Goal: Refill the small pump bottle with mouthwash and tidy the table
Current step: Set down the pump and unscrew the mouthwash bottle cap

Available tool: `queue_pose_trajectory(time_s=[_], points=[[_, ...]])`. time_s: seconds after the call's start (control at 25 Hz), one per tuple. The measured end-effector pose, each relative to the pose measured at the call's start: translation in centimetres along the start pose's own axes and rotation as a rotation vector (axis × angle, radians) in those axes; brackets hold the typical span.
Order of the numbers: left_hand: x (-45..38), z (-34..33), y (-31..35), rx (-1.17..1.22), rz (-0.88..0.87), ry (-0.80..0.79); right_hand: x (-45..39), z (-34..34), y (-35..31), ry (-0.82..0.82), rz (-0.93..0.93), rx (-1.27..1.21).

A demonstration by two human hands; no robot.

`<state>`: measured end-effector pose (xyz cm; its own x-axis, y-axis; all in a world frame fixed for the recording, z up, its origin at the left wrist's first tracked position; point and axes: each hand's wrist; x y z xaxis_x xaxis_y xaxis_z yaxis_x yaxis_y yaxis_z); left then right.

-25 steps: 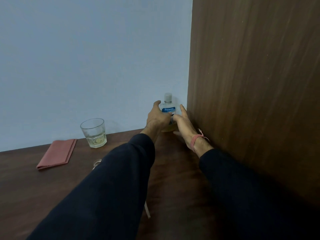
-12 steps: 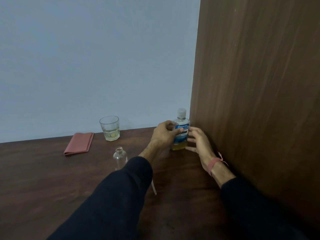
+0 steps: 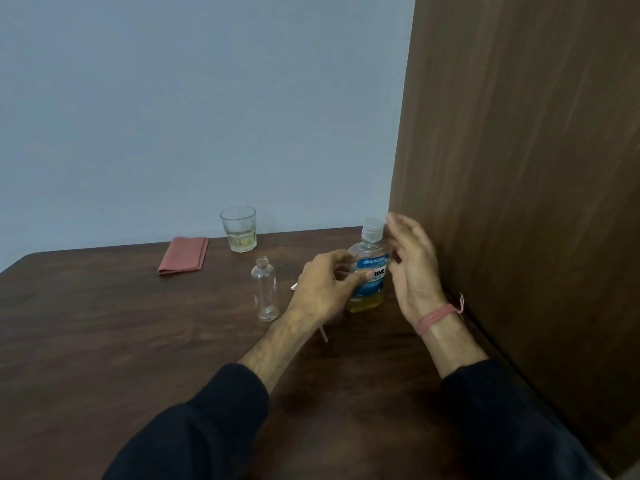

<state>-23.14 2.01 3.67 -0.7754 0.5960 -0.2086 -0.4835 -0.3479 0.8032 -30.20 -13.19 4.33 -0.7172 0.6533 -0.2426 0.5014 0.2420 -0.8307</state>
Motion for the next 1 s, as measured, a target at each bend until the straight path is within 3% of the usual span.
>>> queue_pose_trajectory(time_s=[0.08, 0.32, 1.0], points=[[0.5, -0.3, -0.6, 0.031, 0.001, 0.046, -0.3, -1.4, 0.0, -0.094, 0.046, 0.007], [1.4, -1.0, -2.5, 0.026, -0.013, 0.190, -0.6, -1.7, 1.7, -0.132, 0.075, -0.030], [1.2, -1.4, -3.1, 0.045, -0.101, 0.174, -0.1, -1.1, 1.4, -0.208, 0.027, -0.086]])
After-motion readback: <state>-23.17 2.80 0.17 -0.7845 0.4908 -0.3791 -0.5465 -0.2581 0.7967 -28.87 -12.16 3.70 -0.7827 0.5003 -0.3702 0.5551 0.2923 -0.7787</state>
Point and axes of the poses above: each hand's wrist, its own x-axis away from the middle knuckle, its own z-axis out of the back of the hand, y = z × x, and after that the axes turned 5 degrees about -x, right-handed
